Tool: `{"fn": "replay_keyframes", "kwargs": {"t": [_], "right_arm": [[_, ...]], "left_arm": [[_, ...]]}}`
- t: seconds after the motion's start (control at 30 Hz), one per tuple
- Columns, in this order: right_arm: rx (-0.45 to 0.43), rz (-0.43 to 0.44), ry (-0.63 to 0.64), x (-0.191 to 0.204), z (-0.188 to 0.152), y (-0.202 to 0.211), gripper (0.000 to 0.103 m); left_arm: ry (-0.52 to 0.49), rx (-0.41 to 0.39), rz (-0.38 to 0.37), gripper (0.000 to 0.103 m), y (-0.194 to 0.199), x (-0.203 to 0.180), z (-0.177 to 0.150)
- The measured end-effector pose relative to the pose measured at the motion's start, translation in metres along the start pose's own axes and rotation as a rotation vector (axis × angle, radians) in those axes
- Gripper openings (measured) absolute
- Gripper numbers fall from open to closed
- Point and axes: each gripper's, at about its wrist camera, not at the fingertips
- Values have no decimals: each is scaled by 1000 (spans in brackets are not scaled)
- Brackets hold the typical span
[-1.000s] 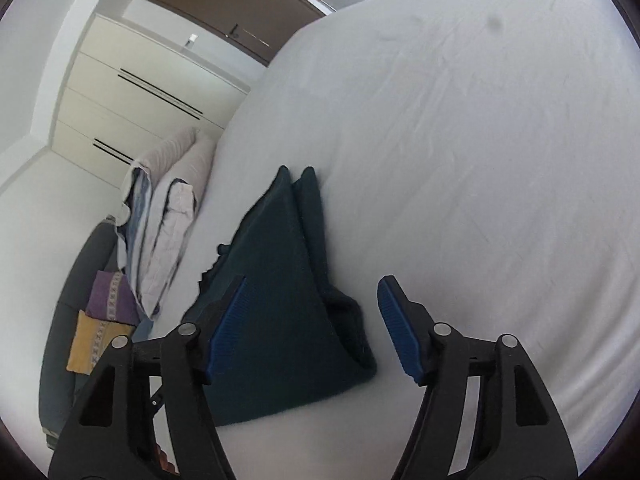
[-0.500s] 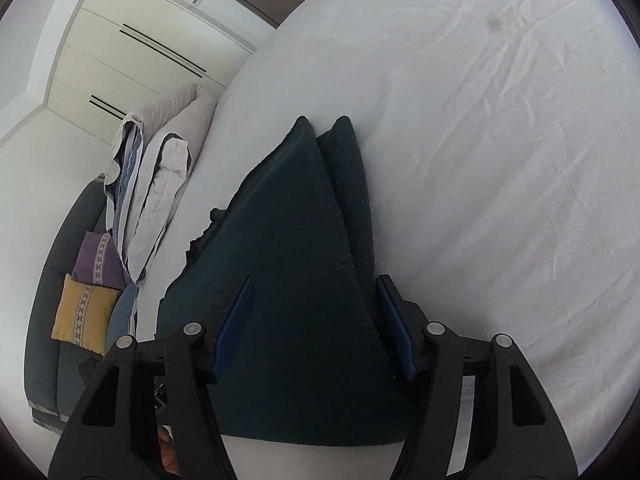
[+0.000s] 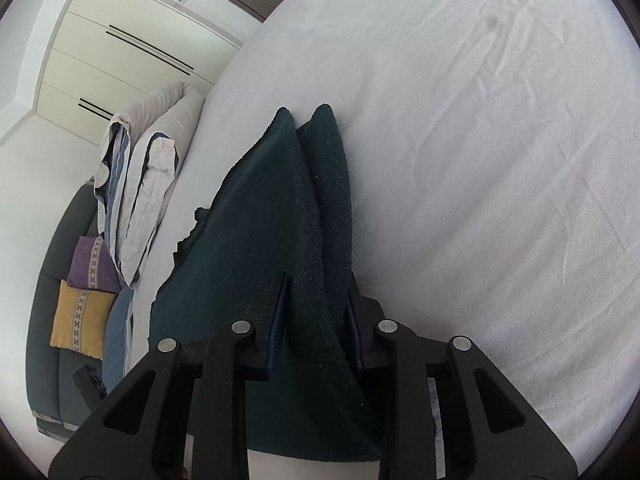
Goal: Fold small clothes
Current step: 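Grasp one side of the folded sweater with the right gripper and lift it, then fold the held side across the sweater with the right gripper and release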
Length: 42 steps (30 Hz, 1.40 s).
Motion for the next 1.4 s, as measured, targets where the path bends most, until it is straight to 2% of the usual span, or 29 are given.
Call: {"fn": "replay_keyframes", "kwargs": {"t": [0.13,0.23,0.47,0.77,1.0,1.1,1.17,1.23,1.3,1.4], "right_arm": [[51,39,-2,-3,12,-9,24],[66,37,8,1,18,-14,24],[40,61,0,4,14,-13,15],[-20,-179,127,59,15,-10,14],[-33,-266,211,92,12,-9,14],[-42,-308,276,120,8,-7,14],[-43,-337,343,150,1,-10,14],[-28,-344,423,187,-10,-19,14],[6,-322,491,221,-25,-34,14],[83,-315,622,271,-58,-76,14]], "left_arm": [[5,4,-10,78,-1,2,1],[3,6,-13,78,-1,3,2],[3,11,-16,78,-2,3,2],[19,4,-43,78,-1,9,3],[35,8,-86,76,2,15,2],[94,1,-146,63,9,31,2],[133,2,-192,47,12,44,2],[181,-3,-245,41,20,61,1],[229,-44,-275,41,33,79,-1],[301,-90,-351,53,47,104,-1]]}}
Point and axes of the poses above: each gripper's, at about its wrist camera, not at the fingertips, and y roughly against the way its jaws point, x to its left, z to its top, and after that the axes turned 11 degrees about x, right-handed
